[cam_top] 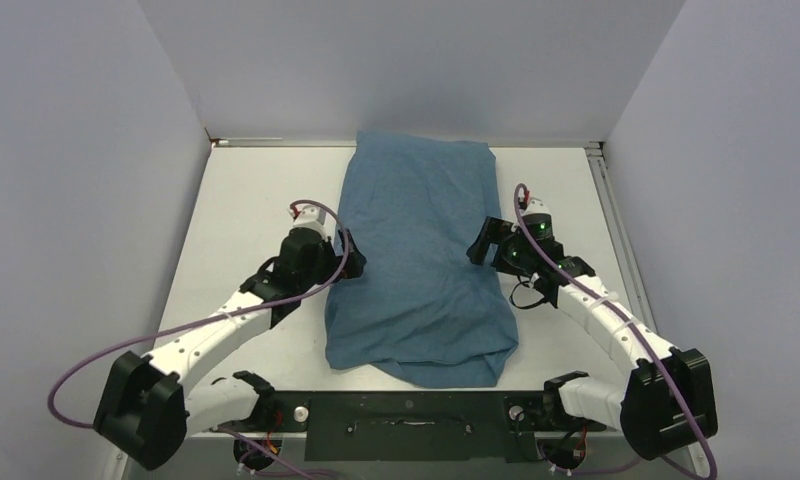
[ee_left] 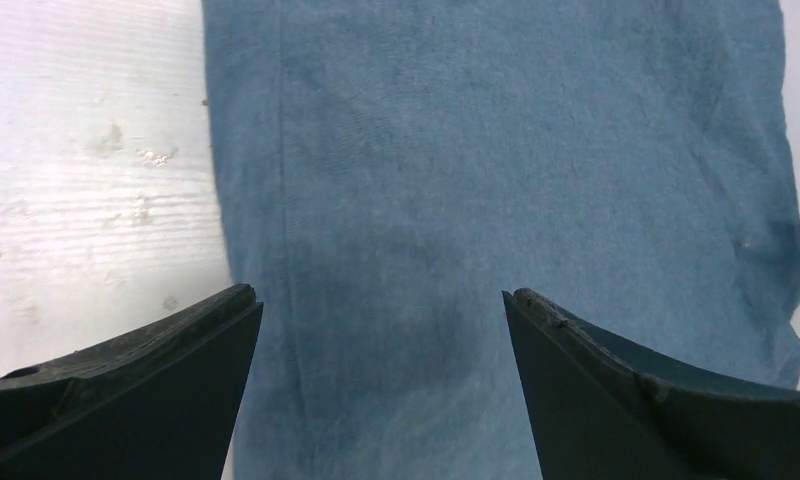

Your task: Remove the pillowcase from the pillow

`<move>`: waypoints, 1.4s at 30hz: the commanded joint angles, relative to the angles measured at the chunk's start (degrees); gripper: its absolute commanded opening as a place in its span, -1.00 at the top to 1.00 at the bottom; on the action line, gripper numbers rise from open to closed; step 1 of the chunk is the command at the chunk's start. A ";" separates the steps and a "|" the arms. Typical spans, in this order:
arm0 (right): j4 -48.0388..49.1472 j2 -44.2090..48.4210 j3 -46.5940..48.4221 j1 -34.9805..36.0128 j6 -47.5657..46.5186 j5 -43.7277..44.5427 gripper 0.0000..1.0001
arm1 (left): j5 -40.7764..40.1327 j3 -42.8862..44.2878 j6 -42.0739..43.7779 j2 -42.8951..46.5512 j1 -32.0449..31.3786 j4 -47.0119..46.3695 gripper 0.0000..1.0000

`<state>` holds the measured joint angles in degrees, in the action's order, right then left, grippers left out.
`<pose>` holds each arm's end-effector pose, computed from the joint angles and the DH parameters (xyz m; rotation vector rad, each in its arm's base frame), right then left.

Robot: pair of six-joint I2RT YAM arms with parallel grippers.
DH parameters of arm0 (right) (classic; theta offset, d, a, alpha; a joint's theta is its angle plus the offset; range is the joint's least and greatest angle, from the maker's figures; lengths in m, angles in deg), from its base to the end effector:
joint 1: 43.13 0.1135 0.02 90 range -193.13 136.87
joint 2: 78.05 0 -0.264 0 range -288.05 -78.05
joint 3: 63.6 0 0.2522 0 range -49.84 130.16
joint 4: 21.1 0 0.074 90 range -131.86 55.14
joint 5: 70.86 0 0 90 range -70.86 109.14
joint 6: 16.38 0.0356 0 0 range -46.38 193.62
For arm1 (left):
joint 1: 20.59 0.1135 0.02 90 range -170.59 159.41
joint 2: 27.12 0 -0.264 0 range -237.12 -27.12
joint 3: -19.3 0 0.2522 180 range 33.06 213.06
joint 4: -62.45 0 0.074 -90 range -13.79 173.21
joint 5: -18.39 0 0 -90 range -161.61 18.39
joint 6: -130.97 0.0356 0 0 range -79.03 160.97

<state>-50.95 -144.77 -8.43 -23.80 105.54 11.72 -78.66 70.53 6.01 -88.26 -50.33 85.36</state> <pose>0.2294 0.0854 0.2332 0.1902 2.3552 0.5993 0.2044 -0.1117 0.2421 -0.1727 2.1787 -0.5233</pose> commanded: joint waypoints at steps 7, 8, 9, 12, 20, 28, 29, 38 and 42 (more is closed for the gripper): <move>9.25 -6.64 2.57 -6.01 2.96 -7.84 -0.79 | -1.18 3.90 -2.46 -15.22 -1.89 -16.93 -0.95; 10.00 -7.86 2.42 -6.02 3.12 -8.53 -0.79 | -0.90 2.92 -2.90 -15.32 -2.02 -17.80 -0.99; 11.09 -9.08 2.25 -5.91 3.45 -9.16 -0.80 | -0.32 1.75 -3.34 -15.09 -2.18 -18.97 -0.94; 13.80 -12.95 2.05 -4.94 4.24 -11.24 -0.86 | 1.52 -2.72 -4.68 -13.60 -2.88 -22.97 -0.68; 15.63 -22.89 8.76 3.21 4.32 -10.70 -0.91 | 4.38 -12.51 -8.16 -5.33 -4.74 -26.66 0.38; 17.69 -36.75 25.09 10.66 1.80 -11.71 -0.83 | -3.41 -19.45 -10.39 12.89 -6.63 -19.28 1.00; 17.75 -38.54 27.54 11.36 1.59 -11.75 -0.82 | -5.24 -20.13 -10.72 14.60 -6.59 -18.38 1.00; 13.56 -51.31 46.28 12.97 0.69 -13.22 -0.84 | -7.32 -18.66 -8.99 13.78 -6.30 -14.92 0.72; 12.26 -46.76 43.17 12.39 -0.44 -10.68 -0.95 | -8.54 -13.85 -4.79 14.29 -6.30 -7.56 -0.09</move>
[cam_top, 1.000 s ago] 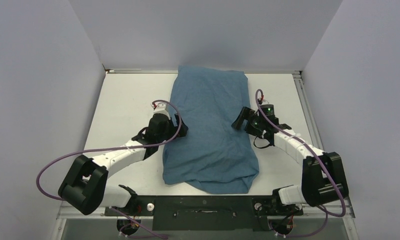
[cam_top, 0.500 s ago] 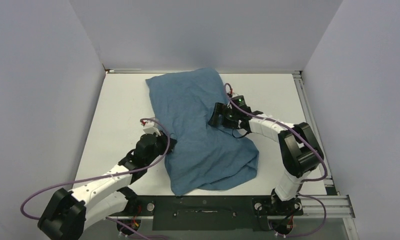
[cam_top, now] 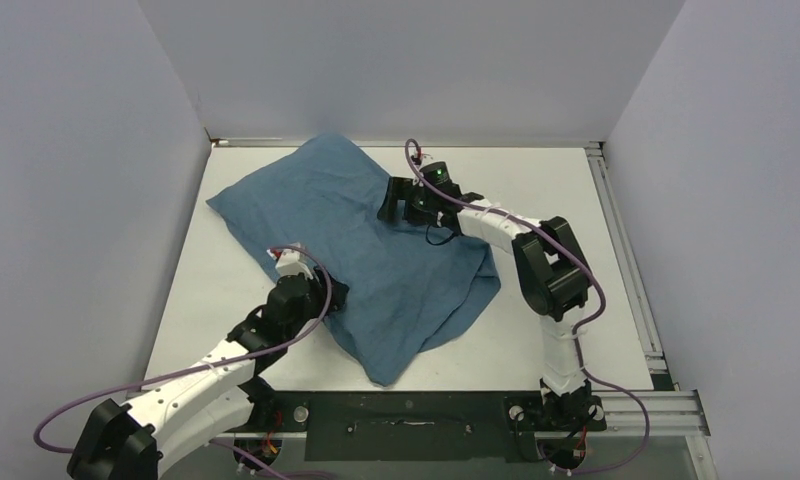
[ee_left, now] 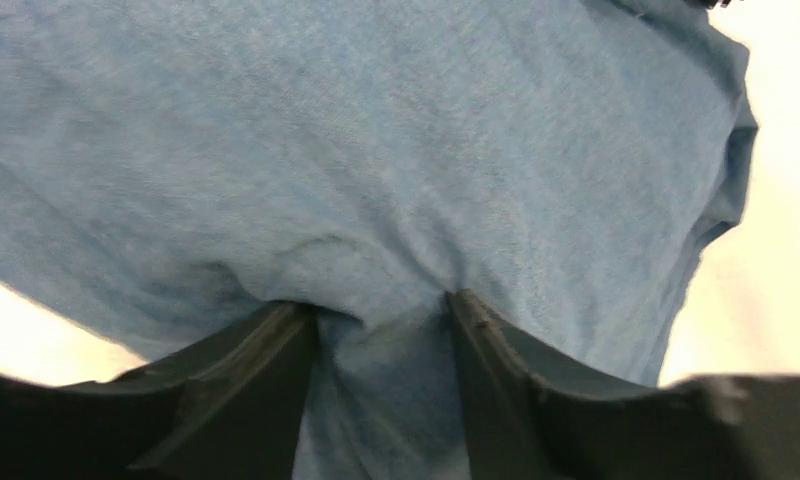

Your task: Remove the pillowcase from the pillow

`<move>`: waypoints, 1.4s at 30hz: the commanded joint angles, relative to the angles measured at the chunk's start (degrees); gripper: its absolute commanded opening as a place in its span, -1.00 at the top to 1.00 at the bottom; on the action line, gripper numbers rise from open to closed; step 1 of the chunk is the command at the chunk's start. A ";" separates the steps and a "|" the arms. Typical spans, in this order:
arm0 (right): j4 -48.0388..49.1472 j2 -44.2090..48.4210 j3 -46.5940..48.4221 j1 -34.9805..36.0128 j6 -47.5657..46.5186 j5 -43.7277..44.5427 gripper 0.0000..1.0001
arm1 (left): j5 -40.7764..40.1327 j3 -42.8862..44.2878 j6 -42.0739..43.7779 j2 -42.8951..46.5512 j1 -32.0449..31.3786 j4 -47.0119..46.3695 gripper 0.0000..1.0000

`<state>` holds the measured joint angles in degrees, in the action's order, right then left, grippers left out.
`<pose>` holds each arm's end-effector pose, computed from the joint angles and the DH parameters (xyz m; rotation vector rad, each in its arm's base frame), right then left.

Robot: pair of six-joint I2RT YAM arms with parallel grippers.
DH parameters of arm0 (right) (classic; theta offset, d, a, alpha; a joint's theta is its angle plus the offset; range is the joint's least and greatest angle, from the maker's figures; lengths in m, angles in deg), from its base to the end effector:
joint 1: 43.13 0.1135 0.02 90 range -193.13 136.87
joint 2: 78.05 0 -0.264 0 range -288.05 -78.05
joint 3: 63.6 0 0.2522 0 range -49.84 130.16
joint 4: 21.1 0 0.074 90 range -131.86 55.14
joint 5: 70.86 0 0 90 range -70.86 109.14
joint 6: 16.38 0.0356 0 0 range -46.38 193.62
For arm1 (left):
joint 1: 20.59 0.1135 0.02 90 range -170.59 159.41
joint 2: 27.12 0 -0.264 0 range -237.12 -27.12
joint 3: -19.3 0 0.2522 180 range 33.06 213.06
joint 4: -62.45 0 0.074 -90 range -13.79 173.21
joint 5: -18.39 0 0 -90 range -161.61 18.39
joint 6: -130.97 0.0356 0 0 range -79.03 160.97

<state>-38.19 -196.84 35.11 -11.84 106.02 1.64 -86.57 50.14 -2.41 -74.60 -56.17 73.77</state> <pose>0.3961 0.2533 0.1931 -0.1567 2.3494 0.9223 0.1509 -0.0966 0.1850 -0.3063 2.0705 -0.5863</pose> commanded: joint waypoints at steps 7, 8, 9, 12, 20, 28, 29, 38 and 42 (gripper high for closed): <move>-1.45 21.67 -16.47 -5.96 0.43 2.23 -1.00 | -2.93 18.03 10.76 2.01 -0.83 17.05 -0.93; -1.34 24.36 -19.09 -6.93 0.65 2.47 -0.93 | -2.15 19.12 11.50 1.69 -1.08 17.58 -0.93; -1.37 26.93 -21.38 -7.73 0.73 2.99 -0.90 | -1.70 20.65 12.04 1.00 -1.54 18.47 -0.93; -2.25 34.48 -27.25 -9.14 0.30 5.47 -0.86 | 0.14 24.18 13.99 -1.30 -2.97 20.62 -0.93; -5.00 47.52 -37.19 -10.31 -1.16 11.21 -0.83 | -2.32 27.92 18.21 -5.76 -10.33 17.71 -0.94; -6.71 52.52 -43.69 -11.92 -0.57 16.28 -0.83 | -7.86 37.59 26.56 -19.26 -25.38 17.40 -0.87; -6.56 53.01 -44.64 -12.21 -0.46 16.76 -0.83 | -7.58 38.77 27.67 -21.49 -27.07 17.25 -0.87; -1.79 54.22 -51.16 -18.68 -0.09 15.07 -0.81 | -3.69 45.05 28.85 -39.15 -32.53 16.05 -0.69; 1.04 53.63 -54.08 -22.84 0.56 12.85 -0.81 | -2.80 45.71 28.55 -44.60 -32.54 15.22 -0.61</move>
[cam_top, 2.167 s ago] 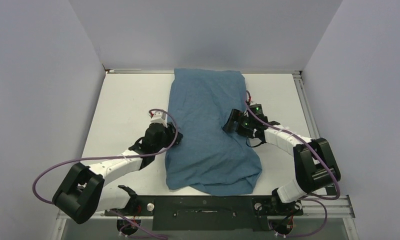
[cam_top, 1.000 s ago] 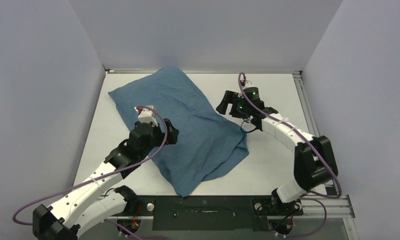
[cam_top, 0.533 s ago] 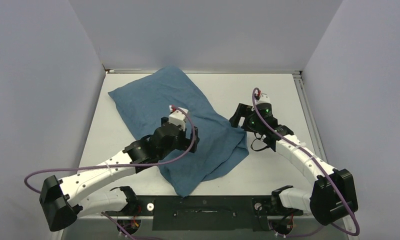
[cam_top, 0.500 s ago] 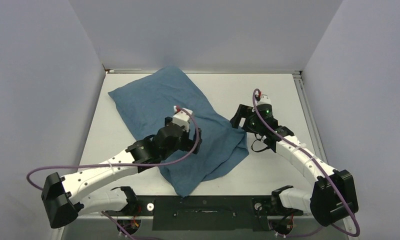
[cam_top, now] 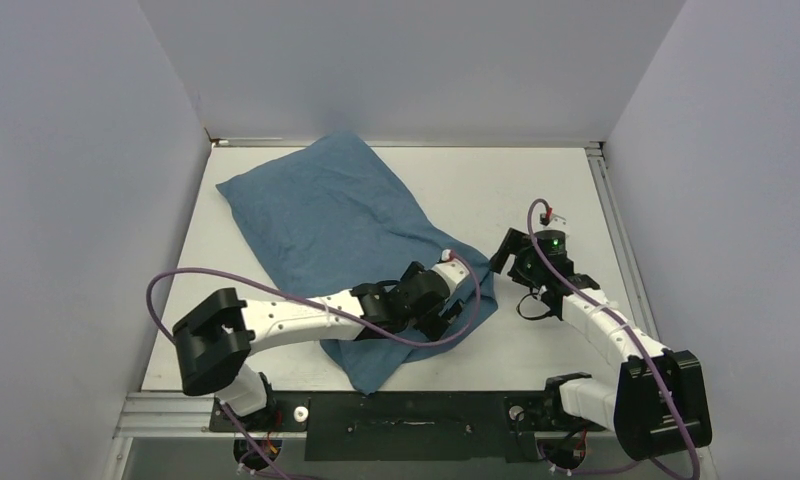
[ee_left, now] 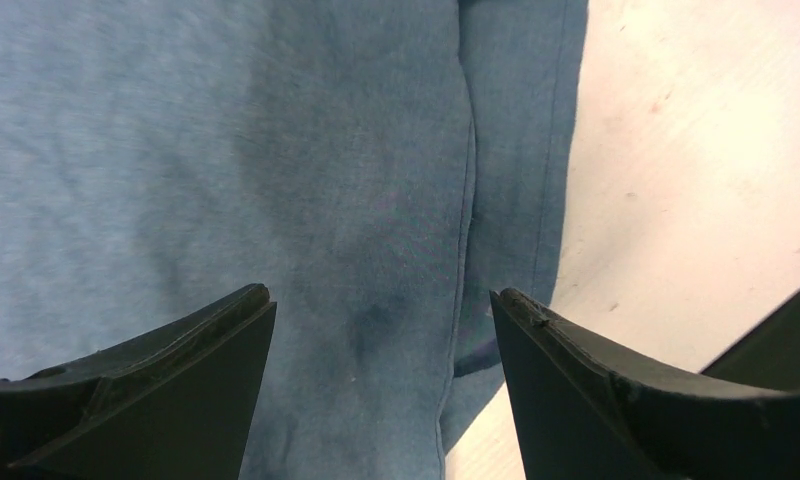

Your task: Remove the pillowcase from the pillow

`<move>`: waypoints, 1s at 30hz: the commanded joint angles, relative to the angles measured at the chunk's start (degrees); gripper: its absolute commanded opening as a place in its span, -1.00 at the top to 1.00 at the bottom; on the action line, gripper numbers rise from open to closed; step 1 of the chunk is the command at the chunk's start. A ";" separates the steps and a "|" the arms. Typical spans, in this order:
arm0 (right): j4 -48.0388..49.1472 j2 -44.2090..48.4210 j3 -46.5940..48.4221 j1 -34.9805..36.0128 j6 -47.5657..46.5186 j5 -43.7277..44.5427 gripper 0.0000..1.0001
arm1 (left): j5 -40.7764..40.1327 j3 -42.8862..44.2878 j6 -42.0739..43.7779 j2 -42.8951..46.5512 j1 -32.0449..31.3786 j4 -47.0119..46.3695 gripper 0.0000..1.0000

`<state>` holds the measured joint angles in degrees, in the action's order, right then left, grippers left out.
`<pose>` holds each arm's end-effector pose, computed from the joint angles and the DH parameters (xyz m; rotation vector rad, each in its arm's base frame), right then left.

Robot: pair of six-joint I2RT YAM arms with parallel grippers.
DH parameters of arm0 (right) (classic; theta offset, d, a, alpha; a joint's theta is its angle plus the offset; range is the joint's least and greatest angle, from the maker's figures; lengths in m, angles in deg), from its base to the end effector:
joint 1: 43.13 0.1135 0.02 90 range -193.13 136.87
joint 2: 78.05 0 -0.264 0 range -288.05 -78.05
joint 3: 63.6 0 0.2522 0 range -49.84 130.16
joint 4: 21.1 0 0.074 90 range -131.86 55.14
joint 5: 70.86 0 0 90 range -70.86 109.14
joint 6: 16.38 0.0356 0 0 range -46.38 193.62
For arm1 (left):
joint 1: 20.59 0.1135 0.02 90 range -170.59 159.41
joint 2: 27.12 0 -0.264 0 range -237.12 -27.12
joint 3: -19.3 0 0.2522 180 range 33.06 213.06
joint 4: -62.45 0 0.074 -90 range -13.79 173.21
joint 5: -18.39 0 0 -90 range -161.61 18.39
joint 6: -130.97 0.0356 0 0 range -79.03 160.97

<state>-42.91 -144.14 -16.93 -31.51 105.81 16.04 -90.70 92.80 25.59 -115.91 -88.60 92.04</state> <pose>0.2281 0.0489 0.1988 0.3882 2.2994 0.4529 0.1359 -0.3053 0.2350 0.8835 2.1521 -0.3499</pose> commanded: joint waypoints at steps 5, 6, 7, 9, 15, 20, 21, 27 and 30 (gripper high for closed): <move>7.53 -0.79 -3.94 -6.83 1.81 -5.19 -0.81 | 1.60 4.74 0.20 -9.29 -0.19 -2.09 -0.40; 7.53 -1.03 -4.01 -7.25 1.92 -5.40 -0.81 | 1.60 5.05 0.17 -10.31 -0.24 -1.87 -0.35; 7.55 -1.20 -4.04 -7.47 1.99 -5.57 -0.81 | 1.68 5.31 0.13 -11.12 -0.39 -1.64 -0.27; 7.55 -1.34 -4.22 -7.70 2.05 -5.77 -0.81 | 1.69 5.63 0.04 -12.18 -0.74 -1.81 -0.16; 9.54 -2.15 -4.36 -7.80 2.09 -6.37 -0.81 | 2.98 6.42 -0.22 -14.26 -2.05 -2.29 -0.03; 9.79 -2.73 -4.34 -7.84 2.08 -6.91 -0.81 | 3.69 6.92 -0.65 -16.95 -2.48 -2.31 0.08; 9.81 -2.80 -4.39 -7.84 2.09 -6.99 -0.81 | 3.53 7.07 -0.84 -17.36 -2.48 -2.15 0.08; 10.13 -2.38 -4.56 -7.84 1.91 -7.90 -0.81 | -0.54 7.89 -1.15 -17.92 -2.48 -1.05 0.31; 10.28 -1.80 -4.75 -7.84 1.82 -8.60 -0.81 | -1.77 8.55 -1.00 -17.46 -2.48 0.02 0.54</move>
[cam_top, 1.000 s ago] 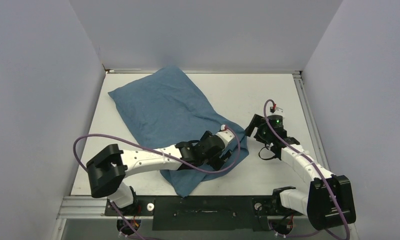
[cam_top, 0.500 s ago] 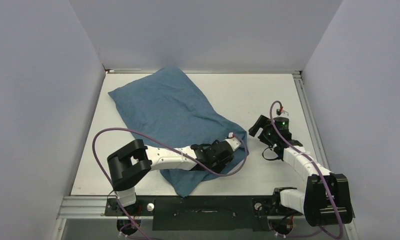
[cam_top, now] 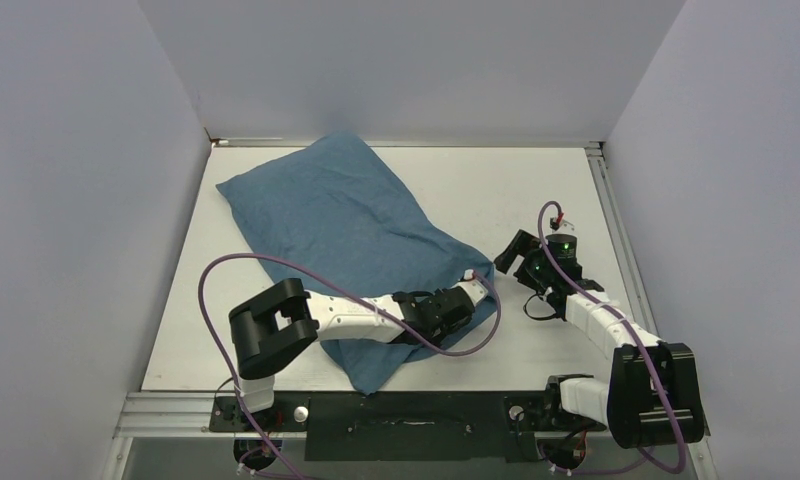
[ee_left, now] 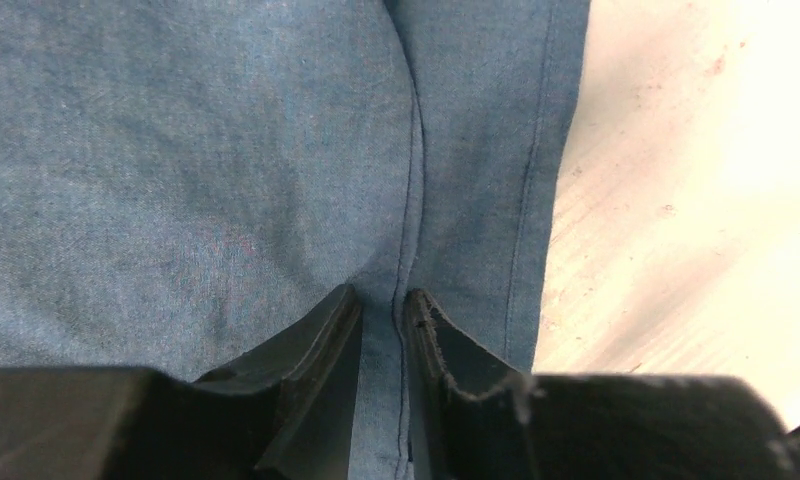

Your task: Remove the pillowcase from the pillow

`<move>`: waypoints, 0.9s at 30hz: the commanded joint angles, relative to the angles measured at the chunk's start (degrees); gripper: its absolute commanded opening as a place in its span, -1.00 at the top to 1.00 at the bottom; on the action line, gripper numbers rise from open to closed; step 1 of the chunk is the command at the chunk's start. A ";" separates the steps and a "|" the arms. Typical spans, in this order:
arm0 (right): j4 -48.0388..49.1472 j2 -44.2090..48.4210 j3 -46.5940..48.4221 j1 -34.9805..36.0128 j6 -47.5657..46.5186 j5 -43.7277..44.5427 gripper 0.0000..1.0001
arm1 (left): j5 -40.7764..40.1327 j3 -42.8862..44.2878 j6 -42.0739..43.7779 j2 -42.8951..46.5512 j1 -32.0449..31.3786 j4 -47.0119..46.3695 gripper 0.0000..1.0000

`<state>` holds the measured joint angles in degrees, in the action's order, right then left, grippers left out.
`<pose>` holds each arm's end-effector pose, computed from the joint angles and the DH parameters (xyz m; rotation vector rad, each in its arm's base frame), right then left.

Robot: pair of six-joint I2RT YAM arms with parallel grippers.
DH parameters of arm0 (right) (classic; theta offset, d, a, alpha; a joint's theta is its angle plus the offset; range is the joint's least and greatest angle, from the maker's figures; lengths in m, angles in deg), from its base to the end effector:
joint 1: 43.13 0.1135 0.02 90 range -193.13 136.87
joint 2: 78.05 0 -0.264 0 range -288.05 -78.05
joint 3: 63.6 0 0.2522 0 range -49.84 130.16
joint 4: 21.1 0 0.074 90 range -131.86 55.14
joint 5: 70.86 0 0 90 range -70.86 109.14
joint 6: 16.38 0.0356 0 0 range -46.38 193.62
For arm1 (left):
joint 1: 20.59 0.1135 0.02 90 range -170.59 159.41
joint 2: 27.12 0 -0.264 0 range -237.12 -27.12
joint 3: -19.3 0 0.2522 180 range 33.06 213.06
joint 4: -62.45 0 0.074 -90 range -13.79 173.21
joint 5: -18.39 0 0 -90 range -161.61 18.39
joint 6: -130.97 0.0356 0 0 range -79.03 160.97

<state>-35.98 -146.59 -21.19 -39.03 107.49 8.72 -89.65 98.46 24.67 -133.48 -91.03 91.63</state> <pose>0.2310 0.0230 0.1766 0.5055 2.2789 0.5468 0.1371 -0.3529 0.1617 1.0294 2.2774 -0.2298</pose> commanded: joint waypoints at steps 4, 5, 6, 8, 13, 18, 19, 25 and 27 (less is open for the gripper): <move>3.59 2.48 -0.74 -0.23 -0.42 -2.70 -0.81 | -3.49 4.51 0.30 1.73 -0.05 3.34 1.00; 3.66 3.06 -0.80 -0.23 -0.53 -3.16 -0.81 | -3.82 5.39 0.34 2.38 -0.05 4.25 1.00; 3.70 3.70 -0.85 -0.19 -0.58 -3.65 -0.81 | -4.17 5.92 0.49 2.97 -0.05 5.12 1.00; 3.46 4.68 -0.63 -0.14 -0.61 -4.79 -0.81 | -4.81 7.03 1.22 4.40 -0.05 6.96 1.00; 1.31 7.23 0.76 0.24 -1.31 -7.46 -0.81 | -5.32 9.14 2.73 8.40 0.03 9.94 1.00; -2.83 10.66 1.28 1.42 -2.41 -8.08 -0.81 | -4.13 9.28 2.85 10.46 0.03 9.74 1.00; -3.47 11.07 1.43 1.70 -2.74 -8.28 -0.81 | -3.91 9.30 2.85 10.52 0.03 9.85 1.00; -8.19 15.74 3.03 5.26 -4.08 -9.91 -0.82 | -9.05 8.83 2.92 12.89 0.91 12.17 1.00; -9.18 17.87 3.17 7.24 -3.82 -9.60 -0.82 | -10.69 8.54 3.15 14.31 1.48 12.48 1.00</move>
<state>-43.26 -132.99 -21.32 -34.77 104.84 0.13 -95.88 105.66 26.86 -124.13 -90.68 103.02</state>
